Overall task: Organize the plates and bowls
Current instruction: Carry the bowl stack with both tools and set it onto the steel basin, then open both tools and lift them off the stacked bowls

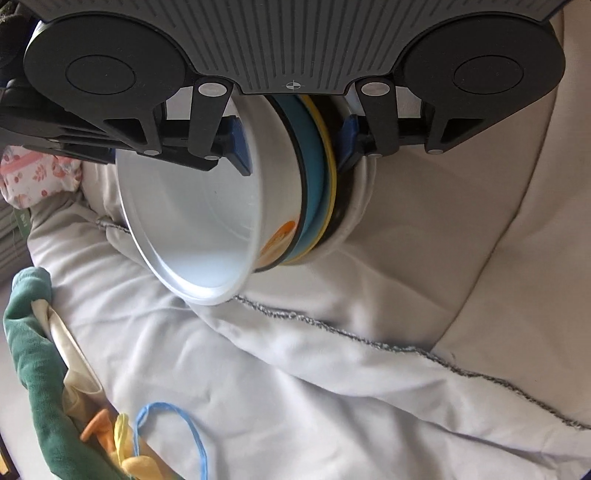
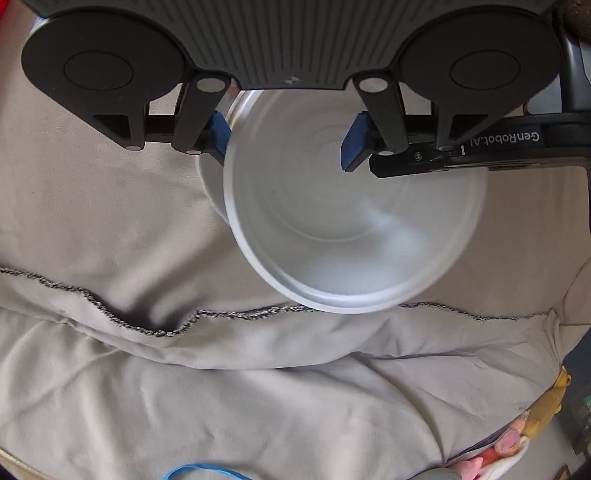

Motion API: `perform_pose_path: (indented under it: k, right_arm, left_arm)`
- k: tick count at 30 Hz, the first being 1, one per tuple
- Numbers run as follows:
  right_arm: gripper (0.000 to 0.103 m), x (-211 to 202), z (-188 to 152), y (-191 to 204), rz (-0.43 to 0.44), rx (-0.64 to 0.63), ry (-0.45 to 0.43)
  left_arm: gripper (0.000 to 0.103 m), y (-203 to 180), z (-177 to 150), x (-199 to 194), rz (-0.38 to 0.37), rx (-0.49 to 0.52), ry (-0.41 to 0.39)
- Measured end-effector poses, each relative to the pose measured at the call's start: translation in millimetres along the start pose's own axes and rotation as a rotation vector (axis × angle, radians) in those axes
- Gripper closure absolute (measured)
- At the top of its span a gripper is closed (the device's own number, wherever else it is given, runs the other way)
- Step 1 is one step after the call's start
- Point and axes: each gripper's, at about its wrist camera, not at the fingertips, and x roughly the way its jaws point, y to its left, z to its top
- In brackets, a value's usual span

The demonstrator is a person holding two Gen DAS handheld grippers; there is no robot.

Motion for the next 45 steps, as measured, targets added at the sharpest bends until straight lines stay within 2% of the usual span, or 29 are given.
perform_pose_path:
  k: [4, 6, 8, 10, 13, 16, 23, 28, 30, 33, 38, 41, 43, 44, 45]
  right_arm:
    - [0.041, 3, -2, -4, -0.008, 0.027, -0.015]
    - [0.041, 4, -3, -5, -0.010, 0.028, -0.020]
    - [0.041, 0, -5, -4, -0.006, 0.025, -0.039]
    - [0.041, -8, -5, -1, -0.033, 0.017, -0.079]
    - [0.041, -16, -4, 0, -0.079, 0.005, -0.124]
    - [0.041, -10, -3, -13, -0.071, 0.065, -0.081]
    - [0.040, 17, -13, -40, 0.046, 0.220, 0.064]
    - [0.040, 26, -17, -40, 0.108, 0.257, 0.104]
    - [0.040, 27, -18, -40, 0.130, 0.261, 0.108]
    - [0.040, 24, -19, -42, 0.143, 0.262, 0.102]
    - [0.039, 14, -26, -52, 0.139, 0.263, 0.088]
    - [0.040, 8, -27, -58, 0.142, 0.282, 0.078]
    - [0.039, -1, -26, -55, 0.113, 0.262, 0.042]
    - [0.039, -6, -25, -52, 0.093, 0.241, 0.017]
    - [0.039, -12, -24, -49, 0.078, 0.220, -0.011]
  left_arm:
    - [0.051, 2, 0, -13, -0.017, 0.003, -0.039]
    - [0.051, 3, -1, -27, -0.026, 0.005, -0.097]
    - [0.052, 8, -2, -41, -0.075, -0.005, -0.168]
    - [0.052, 9, -1, -46, -0.071, -0.010, -0.197]
    - [0.052, 9, 0, -40, 0.021, -0.008, -0.190]
    - [0.053, 13, 2, -35, 0.085, -0.017, -0.182]
    - [0.053, 24, 3, -15, 0.036, -0.050, -0.073]
    - [0.054, 16, -2, 2, 0.044, -0.018, 0.000]
    - [0.053, 14, -4, 3, 0.047, -0.010, -0.004]
    - [0.043, 11, -5, 5, 0.023, -0.017, -0.001]
    - [0.041, -9, -10, 11, 0.043, 0.060, -0.009]
    - [0.044, -3, -9, 7, 0.024, 0.039, -0.018]
    - [0.046, 4, -6, -5, 0.006, 0.002, -0.076]
    - [0.055, 7, -5, -14, -0.019, -0.013, -0.116]
    - [0.060, 9, -5, -23, -0.071, -0.030, -0.151]
